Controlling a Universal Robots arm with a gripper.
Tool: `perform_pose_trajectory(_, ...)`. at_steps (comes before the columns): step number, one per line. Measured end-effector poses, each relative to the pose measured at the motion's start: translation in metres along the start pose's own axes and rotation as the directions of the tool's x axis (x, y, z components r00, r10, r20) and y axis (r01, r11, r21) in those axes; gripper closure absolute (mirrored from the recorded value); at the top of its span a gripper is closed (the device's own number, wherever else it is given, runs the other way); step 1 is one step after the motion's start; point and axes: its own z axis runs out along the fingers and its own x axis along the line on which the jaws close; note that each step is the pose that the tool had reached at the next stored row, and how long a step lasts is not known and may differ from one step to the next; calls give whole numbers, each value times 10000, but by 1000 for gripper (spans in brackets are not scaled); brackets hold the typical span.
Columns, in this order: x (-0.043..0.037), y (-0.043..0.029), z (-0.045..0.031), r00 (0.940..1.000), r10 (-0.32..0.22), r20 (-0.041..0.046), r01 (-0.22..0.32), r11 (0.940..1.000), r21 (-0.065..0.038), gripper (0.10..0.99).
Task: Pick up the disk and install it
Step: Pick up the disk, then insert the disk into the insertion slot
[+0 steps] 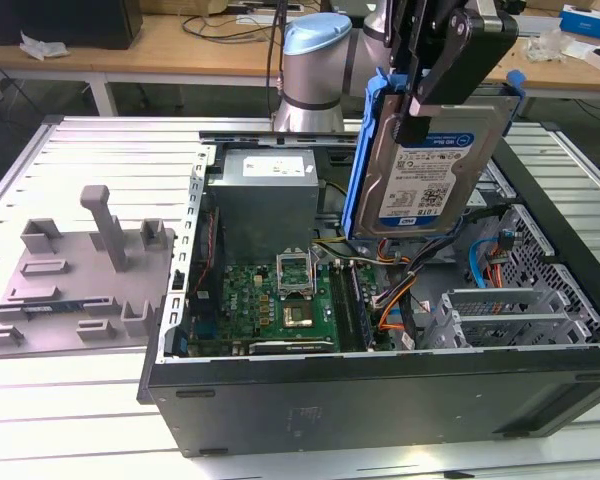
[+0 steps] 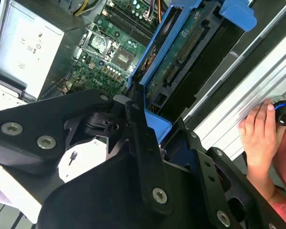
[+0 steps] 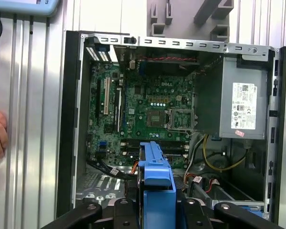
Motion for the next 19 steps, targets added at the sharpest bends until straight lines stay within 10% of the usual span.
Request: perform_pose_trajectory(19, 0, 5, 3, 9990, 445, 20, -445, 9990, 8, 718)
